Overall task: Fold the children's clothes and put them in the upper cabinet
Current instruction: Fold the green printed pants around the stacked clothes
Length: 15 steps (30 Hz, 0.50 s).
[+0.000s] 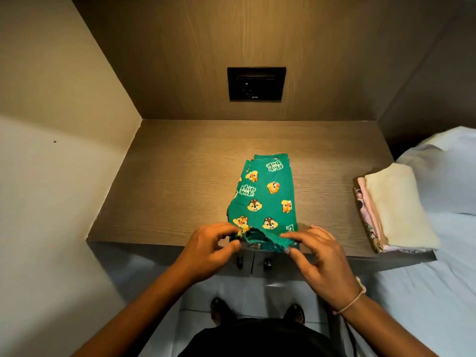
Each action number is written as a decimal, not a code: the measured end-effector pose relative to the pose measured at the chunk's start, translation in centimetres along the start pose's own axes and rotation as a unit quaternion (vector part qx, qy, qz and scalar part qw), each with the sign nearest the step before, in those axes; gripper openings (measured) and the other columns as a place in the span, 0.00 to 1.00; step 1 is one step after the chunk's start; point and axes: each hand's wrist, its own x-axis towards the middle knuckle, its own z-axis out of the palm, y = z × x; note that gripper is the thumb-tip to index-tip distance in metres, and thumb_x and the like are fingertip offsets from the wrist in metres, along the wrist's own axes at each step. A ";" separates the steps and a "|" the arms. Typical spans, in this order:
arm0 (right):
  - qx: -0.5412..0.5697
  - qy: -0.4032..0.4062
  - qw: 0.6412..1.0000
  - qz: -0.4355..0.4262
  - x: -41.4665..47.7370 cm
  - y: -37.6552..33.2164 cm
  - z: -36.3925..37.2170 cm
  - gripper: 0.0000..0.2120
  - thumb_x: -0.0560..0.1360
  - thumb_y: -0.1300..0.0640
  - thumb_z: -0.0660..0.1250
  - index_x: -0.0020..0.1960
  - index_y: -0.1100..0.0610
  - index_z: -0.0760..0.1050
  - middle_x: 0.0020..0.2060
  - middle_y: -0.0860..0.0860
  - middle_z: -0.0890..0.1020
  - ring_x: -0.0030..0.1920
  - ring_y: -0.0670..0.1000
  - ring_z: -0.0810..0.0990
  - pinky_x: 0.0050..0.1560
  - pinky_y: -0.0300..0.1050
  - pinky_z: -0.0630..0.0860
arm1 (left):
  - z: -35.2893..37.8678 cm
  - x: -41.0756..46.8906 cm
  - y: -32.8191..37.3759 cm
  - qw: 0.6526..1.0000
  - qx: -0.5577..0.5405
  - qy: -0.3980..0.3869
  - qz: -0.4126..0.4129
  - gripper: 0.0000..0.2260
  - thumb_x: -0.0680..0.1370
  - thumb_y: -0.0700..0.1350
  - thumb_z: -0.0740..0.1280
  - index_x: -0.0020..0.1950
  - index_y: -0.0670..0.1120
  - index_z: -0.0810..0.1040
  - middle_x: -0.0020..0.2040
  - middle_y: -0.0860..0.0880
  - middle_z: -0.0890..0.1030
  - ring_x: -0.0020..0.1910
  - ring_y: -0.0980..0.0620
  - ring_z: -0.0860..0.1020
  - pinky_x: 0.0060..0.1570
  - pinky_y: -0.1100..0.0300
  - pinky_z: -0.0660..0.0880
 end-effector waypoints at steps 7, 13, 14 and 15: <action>-0.054 0.023 0.995 0.081 7.9 -0.4 -2.4 0.11 0.74 0.50 0.71 0.56 0.46 0.80 0.39 0.47 0.80 0.43 0.51 0.79 0.40 0.43 0.70 | -2.4 7.3 1.4 0.995 -0.058 0.010 -0.080 0.09 0.70 0.60 0.69 0.46 0.60 0.84 0.40 0.53 0.86 0.38 0.57 0.81 0.41 0.53 0.79; -0.122 -0.033 0.972 0.198 16.1 3.3 -0.2 0.15 0.76 0.46 0.67 0.60 0.48 0.78 0.52 0.54 0.84 0.54 0.58 0.80 0.52 0.50 0.77 | -2.0 16.0 -0.7 0.977 -0.005 0.038 -0.211 0.11 0.72 0.54 0.71 0.44 0.47 0.84 0.41 0.46 0.86 0.45 0.43 0.84 0.48 0.44 0.81; -0.123 -0.036 0.968 0.214 16.9 3.6 0.3 0.16 0.76 0.46 0.66 0.62 0.47 0.77 0.53 0.54 0.84 0.55 0.58 0.80 0.53 0.50 0.77 | -1.8 17.0 -1.0 0.974 0.025 0.037 -0.222 0.11 0.74 0.53 0.71 0.46 0.47 0.84 0.44 0.46 0.86 0.47 0.43 0.83 0.50 0.46 0.80; -0.125 -0.040 0.965 0.225 17.4 3.9 0.7 0.17 0.76 0.45 0.66 0.64 0.47 0.76 0.56 0.54 0.83 0.57 0.57 0.79 0.55 0.51 0.77 | -1.6 17.6 -1.2 0.970 0.063 0.038 -0.233 0.11 0.75 0.54 0.70 0.50 0.48 0.84 0.47 0.47 0.86 0.50 0.44 0.83 0.52 0.48 0.80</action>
